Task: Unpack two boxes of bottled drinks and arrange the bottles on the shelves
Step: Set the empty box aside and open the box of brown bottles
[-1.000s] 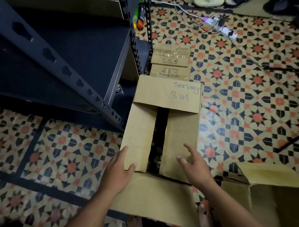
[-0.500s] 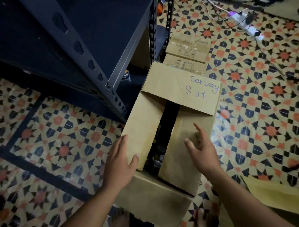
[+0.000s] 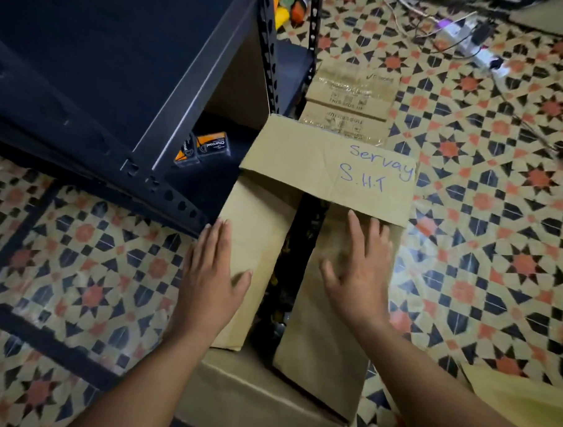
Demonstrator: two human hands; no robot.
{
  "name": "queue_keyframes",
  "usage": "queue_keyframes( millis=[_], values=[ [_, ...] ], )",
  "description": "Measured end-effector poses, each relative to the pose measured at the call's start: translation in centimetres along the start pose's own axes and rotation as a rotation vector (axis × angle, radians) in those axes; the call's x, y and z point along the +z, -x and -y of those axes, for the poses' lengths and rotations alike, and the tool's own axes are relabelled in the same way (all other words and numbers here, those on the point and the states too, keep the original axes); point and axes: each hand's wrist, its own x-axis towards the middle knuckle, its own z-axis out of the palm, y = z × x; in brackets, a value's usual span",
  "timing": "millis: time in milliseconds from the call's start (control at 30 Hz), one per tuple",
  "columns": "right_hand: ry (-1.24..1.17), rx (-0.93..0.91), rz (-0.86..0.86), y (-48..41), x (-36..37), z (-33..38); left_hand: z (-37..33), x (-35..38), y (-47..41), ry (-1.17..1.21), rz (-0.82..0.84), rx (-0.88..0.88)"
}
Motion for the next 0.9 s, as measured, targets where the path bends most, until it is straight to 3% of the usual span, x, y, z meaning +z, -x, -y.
queue_keyframes(
  millis=[233, 400, 567, 667, 800, 900],
  values=[
    [0.028, -0.037, -0.101, -8.0, -4.2, 0.9, 0.4, -0.6, 0.2, 0.057, 0.022, 0.025],
    [-0.126, 0.081, -0.014, -10.7, -3.9, 0.4, -1.3, -1.3, -2.4, 0.093, 0.022, 0.076],
    [0.131, 0.147, 0.014, -12.2, -2.0, -0.8, -2.2, -1.2, -6.9, 0.000, 0.064, 0.142],
    [0.114, 0.123, 0.030, -12.9, -1.7, -0.6, -2.7, -0.9, -8.5, -0.027, 0.059, 0.152],
    [-0.131, 0.123, -0.151, -13.6, -3.2, -0.8, -2.3, -0.9, -8.8, 0.001, 0.044, 0.149],
    [-0.094, 0.185, -0.222, -16.9, -6.0, -1.4, -2.0, -0.9, -8.9, 0.022, 0.061, 0.149]
  ],
)
